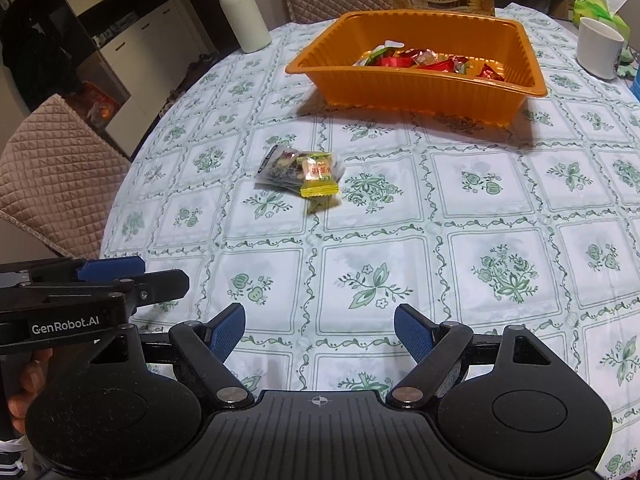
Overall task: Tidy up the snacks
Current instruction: 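Move both open grippers back from the tray toward the remaining packets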
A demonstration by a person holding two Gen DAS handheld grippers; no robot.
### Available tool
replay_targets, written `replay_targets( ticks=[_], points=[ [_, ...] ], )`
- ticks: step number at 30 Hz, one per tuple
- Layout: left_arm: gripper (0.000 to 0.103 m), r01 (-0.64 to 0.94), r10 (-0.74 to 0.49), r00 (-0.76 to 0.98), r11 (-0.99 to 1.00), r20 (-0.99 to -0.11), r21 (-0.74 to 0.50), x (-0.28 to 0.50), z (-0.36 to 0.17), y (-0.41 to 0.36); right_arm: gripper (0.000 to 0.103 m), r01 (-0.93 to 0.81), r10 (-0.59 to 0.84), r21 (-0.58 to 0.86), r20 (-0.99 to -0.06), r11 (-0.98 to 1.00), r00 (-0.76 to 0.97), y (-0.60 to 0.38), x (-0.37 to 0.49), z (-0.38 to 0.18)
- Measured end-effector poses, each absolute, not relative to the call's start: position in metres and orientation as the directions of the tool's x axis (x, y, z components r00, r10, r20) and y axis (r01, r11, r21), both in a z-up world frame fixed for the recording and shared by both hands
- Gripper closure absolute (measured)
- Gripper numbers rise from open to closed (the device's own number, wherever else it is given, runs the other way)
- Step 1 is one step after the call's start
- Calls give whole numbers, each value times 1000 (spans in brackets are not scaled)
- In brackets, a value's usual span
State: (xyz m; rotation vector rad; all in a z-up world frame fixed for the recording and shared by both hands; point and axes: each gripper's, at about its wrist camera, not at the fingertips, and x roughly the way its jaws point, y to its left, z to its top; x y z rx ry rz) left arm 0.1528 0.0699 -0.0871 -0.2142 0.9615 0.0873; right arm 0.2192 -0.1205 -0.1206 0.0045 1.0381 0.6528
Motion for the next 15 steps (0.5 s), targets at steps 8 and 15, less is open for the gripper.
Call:
replay_targets(
  ticks=[8, 15],
  points=[
    [47, -178, -3, 567, 976, -824, -125, 163, -97, 81, 23, -528, 500, 257, -773, 809, 390, -114, 230, -123],
    [47, -183, 17, 578, 977, -816, -110, 178, -102, 95, 41, -541, 529, 265, -739, 798, 417, -106, 248, -126]
  ],
)
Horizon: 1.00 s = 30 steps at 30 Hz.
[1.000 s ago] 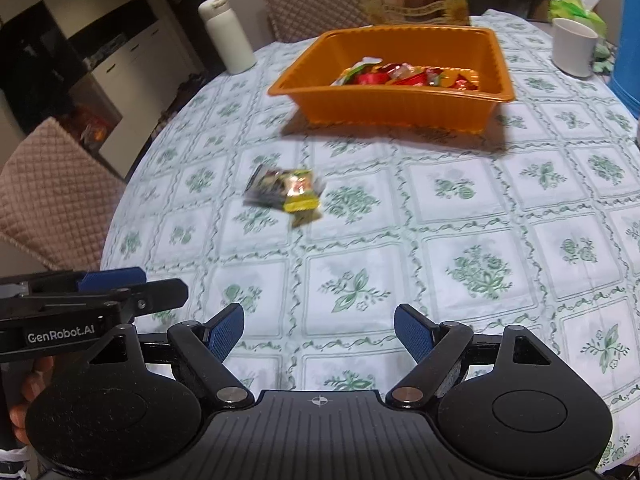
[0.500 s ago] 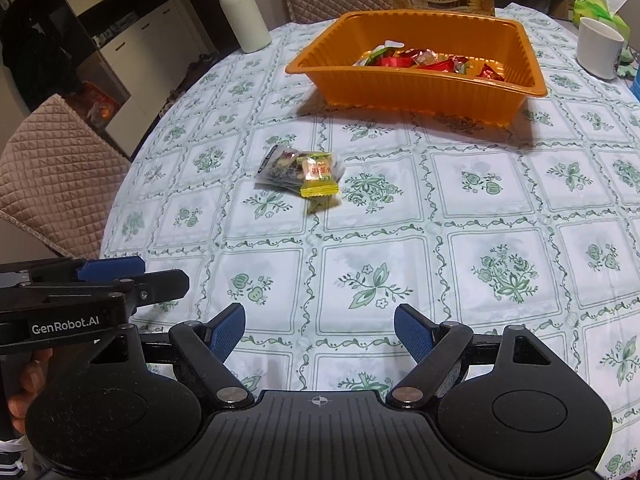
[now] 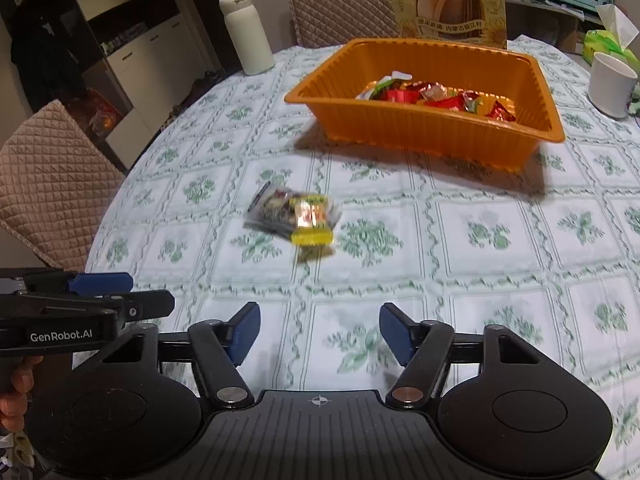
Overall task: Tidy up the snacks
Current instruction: 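Move both open grippers back from the tray toward the remaining packets, then grasp the yellow-labelled candy with the right gripper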
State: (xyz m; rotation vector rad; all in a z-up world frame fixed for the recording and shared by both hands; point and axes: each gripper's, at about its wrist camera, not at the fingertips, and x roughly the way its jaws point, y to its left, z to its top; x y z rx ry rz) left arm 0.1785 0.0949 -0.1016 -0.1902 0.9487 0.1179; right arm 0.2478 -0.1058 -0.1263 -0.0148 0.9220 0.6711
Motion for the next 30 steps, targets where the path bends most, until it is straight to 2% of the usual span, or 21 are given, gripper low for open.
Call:
replay_targets(
  ticks=[4, 20, 21, 24, 28, 30],
  points=[
    [47, -186, 26, 585, 977, -811, -103, 188, -103, 103, 50, -551, 541, 264, -722, 792, 432, -98, 260, -125],
    [47, -48, -16, 598, 997, -802, -56, 223, -111, 109, 62, -550, 583, 318, -698, 772, 416, -67, 312, -140],
    [47, -38, -23, 597, 998, -802, -57, 225, -111, 109, 64, -548, 585, 322, -698, 772, 413, -67, 313, -142],
    [47, -6, -37, 594, 999, -803, -50, 232, -113, 107, 79, -546, 590, 334, -701, 768, 401, -65, 314, -145],
    [46, 57, -53, 592, 998, -805, -23, 241, -116, 98, 81, -534, 603, 356, -685, 767, 409, -71, 314, -145],
    [42, 96, -60, 591, 995, -804, -3, 246, -118, 92, 81, -517, 600, 364, -680, 775, 422, -78, 313, -143]
  ],
)
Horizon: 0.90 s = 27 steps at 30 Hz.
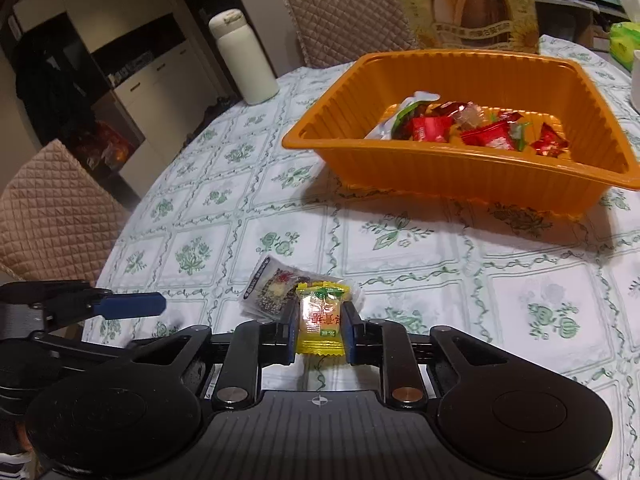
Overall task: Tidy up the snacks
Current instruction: 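Grasp the yellow-labelled candy with the right gripper, then grasp the clear printed packet with the left gripper while the right holds its candy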
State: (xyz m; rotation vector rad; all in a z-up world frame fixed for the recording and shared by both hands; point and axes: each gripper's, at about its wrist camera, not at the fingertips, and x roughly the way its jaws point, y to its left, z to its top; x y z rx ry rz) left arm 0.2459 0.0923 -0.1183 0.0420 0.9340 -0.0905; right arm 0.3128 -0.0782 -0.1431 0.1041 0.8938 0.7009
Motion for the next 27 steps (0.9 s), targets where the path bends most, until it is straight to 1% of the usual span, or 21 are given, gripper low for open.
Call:
replay_targets(
  ticks=[6, 15, 22, 27],
  points=[
    [36, 205, -65, 606, 976, -793, 76, 260, -125, 68, 81, -428, 578, 402, -669, 810, 467, -112, 313, -138],
    [32, 293, -22, 621, 934, -784, 206, 282, -138, 45, 81, -292, 532, 446, -672, 846, 516, -167, 305, -137],
    [32, 287, -31, 623, 939, -781, 191, 308, -137, 43, 81, -229, 494, 446, -680, 865, 542, -190, 302, -137],
    [33, 251, -64, 591, 962, -804, 107, 325, -138, 51, 81, -188, 465, 442, -684, 877, 562, -204, 304, -137]
  ],
)
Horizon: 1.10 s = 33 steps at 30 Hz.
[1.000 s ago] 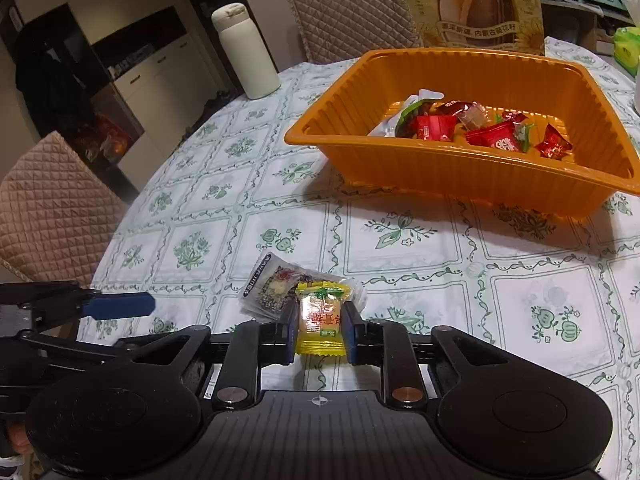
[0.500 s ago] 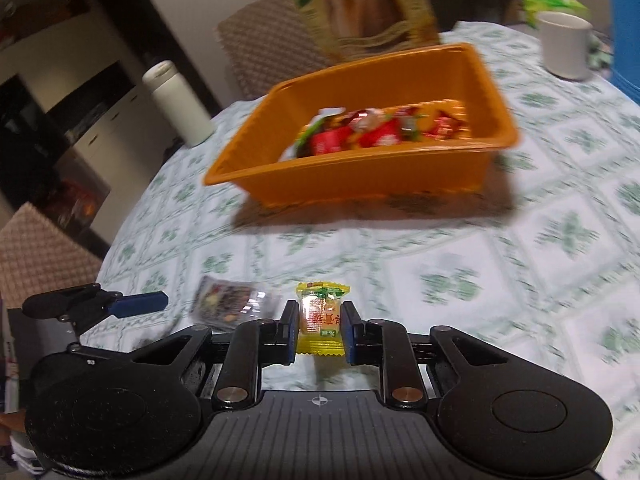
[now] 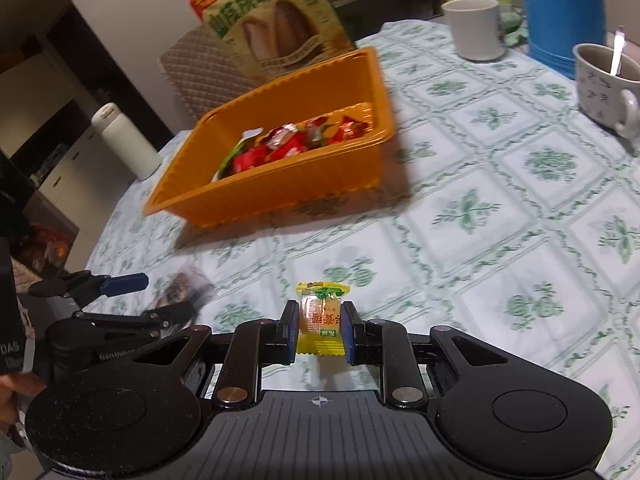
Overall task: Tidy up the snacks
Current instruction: 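Grasp the clear printed packet with the left gripper while the right holds its candy, then carry the clear packet and yellow candy over the orange tray with both grippers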
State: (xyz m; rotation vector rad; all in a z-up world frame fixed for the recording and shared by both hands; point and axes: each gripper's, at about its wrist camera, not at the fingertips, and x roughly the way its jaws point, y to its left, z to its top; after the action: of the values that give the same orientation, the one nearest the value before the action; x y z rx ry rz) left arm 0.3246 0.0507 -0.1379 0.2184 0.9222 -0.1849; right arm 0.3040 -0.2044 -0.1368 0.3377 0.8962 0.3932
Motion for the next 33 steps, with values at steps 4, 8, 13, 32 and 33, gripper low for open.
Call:
replay_targets(
  ticks=[4, 8, 13, 32, 33],
  points=[
    [41, 239, -95, 567, 970, -818, 53, 327, -138, 54, 81, -156, 442, 438, -688, 885, 576, -215, 305, -137],
    [57, 251, -118, 554, 968, -824, 30, 324, -141, 51, 81, -142, 430, 434, -692, 890, 580, -220, 306, -138],
    [66, 253, -125, 554, 967, -823, 23, 319, -142, 48, 81, -143, 427, 429, -696, 892, 576, -219, 306, -138],
    [69, 151, -119, 624, 988, -772, -31, 294, -101, 70, 81, -222, 455, 407, -671, 886, 585, -206, 302, -120],
    [69, 144, -116, 631, 989, -767, -31, 293, -97, 72, 81, -227, 457, 406, -670, 885, 586, -205, 303, -119]
  ],
)
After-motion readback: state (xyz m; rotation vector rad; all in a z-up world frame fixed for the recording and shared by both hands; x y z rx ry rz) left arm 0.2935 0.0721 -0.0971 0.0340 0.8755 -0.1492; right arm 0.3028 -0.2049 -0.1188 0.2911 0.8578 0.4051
